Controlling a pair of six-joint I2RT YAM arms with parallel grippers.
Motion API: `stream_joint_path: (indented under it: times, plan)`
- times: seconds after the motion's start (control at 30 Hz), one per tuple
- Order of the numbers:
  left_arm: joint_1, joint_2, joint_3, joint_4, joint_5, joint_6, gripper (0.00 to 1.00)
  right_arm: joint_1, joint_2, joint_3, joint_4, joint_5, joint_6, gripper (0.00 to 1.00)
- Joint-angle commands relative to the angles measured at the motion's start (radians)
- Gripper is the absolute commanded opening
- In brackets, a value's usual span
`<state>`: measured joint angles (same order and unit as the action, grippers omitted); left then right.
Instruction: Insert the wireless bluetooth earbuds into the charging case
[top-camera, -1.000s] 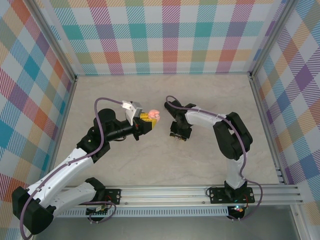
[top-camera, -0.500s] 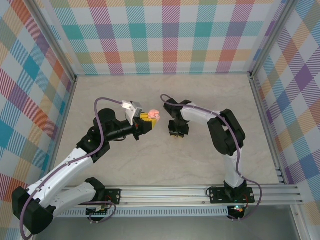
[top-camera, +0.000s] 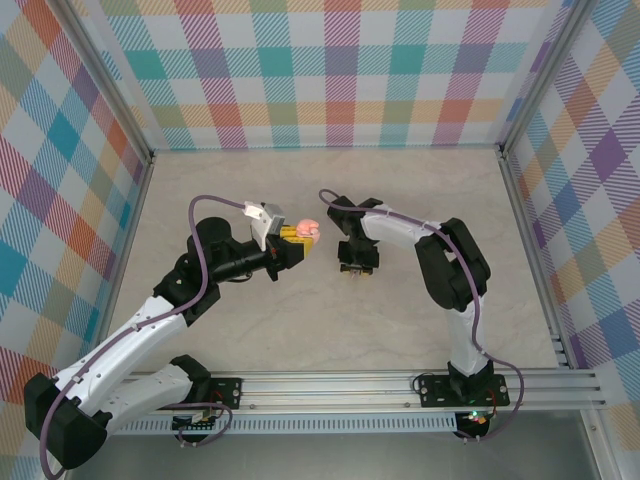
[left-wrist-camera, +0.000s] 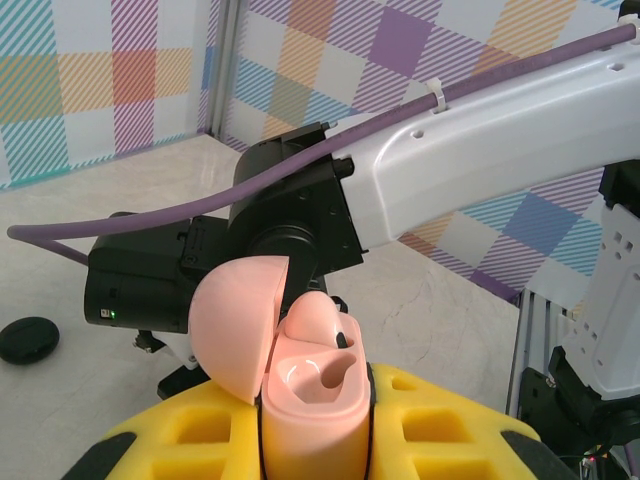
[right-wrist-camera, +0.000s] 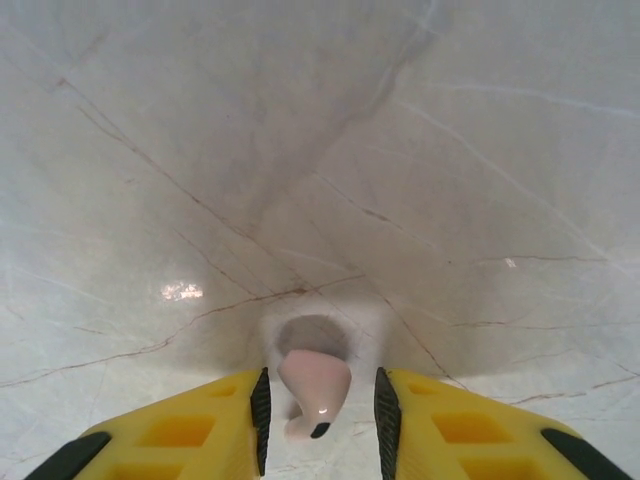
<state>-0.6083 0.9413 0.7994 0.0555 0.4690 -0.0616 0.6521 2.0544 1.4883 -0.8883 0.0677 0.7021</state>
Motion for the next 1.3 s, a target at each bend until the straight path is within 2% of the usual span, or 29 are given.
stream_joint_path:
  times: [0.0, 0.73, 0.93, 1.27]
  plan:
    - [-0.005, -0.015, 0.013, 0.019, -0.005, 0.015, 0.09, -0.008, 0.034, 0.04, -0.022, 0.0, 0.031, 0.36]
    - [-0.005, -0.012, 0.0, 0.024, -0.001, 0.019, 0.08, -0.011, 0.083, 0.044, -0.01, -0.048, 0.056, 0.32]
    - [-0.005, -0.018, -0.003, 0.022, -0.003, 0.018, 0.08, -0.012, 0.098, 0.052, -0.011, -0.052, 0.038, 0.26]
    - [-0.005, -0.001, -0.025, 0.035, -0.026, -0.012, 0.08, -0.018, 0.029, 0.006, 0.055, -0.038, -0.035, 0.24]
